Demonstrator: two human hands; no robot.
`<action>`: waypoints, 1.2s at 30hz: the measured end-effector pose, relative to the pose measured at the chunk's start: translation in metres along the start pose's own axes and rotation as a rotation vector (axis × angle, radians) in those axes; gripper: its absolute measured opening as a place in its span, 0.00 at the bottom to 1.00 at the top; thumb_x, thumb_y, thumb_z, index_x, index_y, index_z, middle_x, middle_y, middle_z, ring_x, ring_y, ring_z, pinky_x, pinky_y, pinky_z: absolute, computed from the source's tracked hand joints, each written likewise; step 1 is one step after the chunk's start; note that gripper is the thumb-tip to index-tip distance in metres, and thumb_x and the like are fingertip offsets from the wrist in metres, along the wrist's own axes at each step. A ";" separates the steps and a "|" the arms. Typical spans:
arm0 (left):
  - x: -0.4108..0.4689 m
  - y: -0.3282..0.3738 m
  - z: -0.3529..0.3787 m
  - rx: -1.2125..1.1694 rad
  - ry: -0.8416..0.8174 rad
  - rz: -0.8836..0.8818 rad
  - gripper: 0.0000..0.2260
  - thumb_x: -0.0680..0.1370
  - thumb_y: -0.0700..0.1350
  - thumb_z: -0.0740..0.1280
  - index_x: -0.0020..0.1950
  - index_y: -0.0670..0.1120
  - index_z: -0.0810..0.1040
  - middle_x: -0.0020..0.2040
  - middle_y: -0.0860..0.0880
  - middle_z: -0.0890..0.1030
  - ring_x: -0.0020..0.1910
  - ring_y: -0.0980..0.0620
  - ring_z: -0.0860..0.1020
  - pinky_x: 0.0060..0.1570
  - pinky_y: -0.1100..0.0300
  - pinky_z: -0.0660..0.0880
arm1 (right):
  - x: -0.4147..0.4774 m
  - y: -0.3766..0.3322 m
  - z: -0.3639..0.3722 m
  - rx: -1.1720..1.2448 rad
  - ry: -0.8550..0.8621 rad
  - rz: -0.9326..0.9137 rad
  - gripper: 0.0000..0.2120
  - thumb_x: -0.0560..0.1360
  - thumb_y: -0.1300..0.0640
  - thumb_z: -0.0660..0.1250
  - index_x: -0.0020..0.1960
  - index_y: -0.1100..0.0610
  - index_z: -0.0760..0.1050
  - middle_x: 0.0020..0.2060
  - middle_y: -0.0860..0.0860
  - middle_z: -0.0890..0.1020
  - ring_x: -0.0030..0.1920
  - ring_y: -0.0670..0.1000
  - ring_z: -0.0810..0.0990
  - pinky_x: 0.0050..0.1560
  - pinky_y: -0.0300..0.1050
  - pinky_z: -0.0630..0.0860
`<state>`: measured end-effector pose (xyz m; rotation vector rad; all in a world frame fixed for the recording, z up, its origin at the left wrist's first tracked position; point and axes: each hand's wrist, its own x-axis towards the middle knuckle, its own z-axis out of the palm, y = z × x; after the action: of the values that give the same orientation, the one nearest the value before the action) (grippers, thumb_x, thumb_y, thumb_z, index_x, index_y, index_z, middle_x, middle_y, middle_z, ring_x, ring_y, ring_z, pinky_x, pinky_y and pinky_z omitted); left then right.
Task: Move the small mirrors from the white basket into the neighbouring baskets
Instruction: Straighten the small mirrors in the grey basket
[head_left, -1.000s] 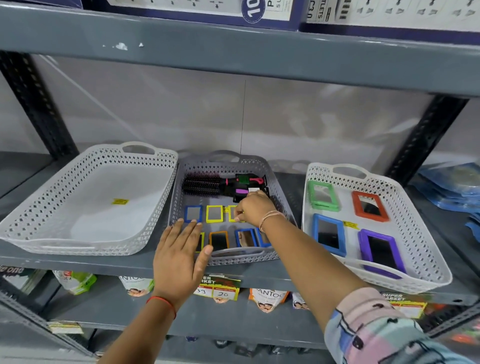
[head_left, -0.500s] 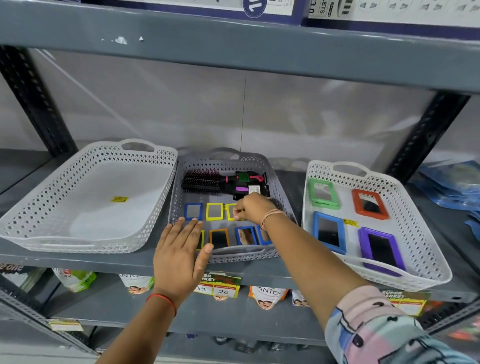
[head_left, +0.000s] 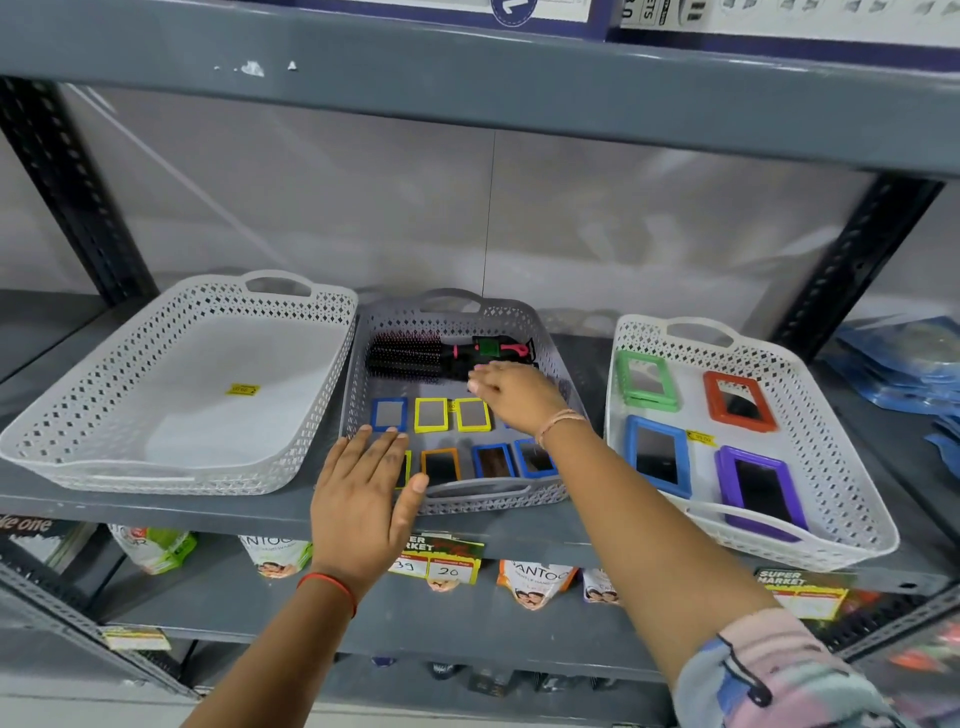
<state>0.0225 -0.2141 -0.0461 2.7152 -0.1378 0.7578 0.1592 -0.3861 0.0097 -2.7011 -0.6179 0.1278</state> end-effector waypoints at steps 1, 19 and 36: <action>0.000 0.000 0.000 0.001 -0.002 0.001 0.33 0.81 0.58 0.42 0.58 0.37 0.78 0.55 0.38 0.80 0.60 0.36 0.74 0.63 0.49 0.58 | -0.013 -0.005 -0.005 0.052 0.040 -0.007 0.21 0.81 0.50 0.51 0.69 0.58 0.69 0.70 0.53 0.70 0.72 0.52 0.65 0.73 0.47 0.59; 0.016 -0.029 -0.009 0.000 -0.085 0.035 0.34 0.82 0.56 0.40 0.54 0.37 0.80 0.52 0.39 0.82 0.59 0.38 0.75 0.63 0.50 0.65 | -0.107 -0.021 0.062 -0.248 0.636 -0.044 0.33 0.80 0.46 0.38 0.30 0.55 0.74 0.25 0.49 0.78 0.29 0.51 0.77 0.41 0.42 0.60; 0.013 -0.026 -0.008 0.017 -0.110 0.093 0.32 0.81 0.58 0.40 0.71 0.36 0.63 0.70 0.38 0.66 0.71 0.42 0.56 0.69 0.53 0.44 | -0.114 -0.035 0.062 -0.256 0.443 0.025 0.36 0.78 0.40 0.36 0.61 0.57 0.76 0.64 0.53 0.78 0.69 0.55 0.71 0.71 0.52 0.58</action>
<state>0.0340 -0.1871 -0.0398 2.7836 -0.2865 0.6372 0.0321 -0.3864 -0.0348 -2.8380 -0.4882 -0.5648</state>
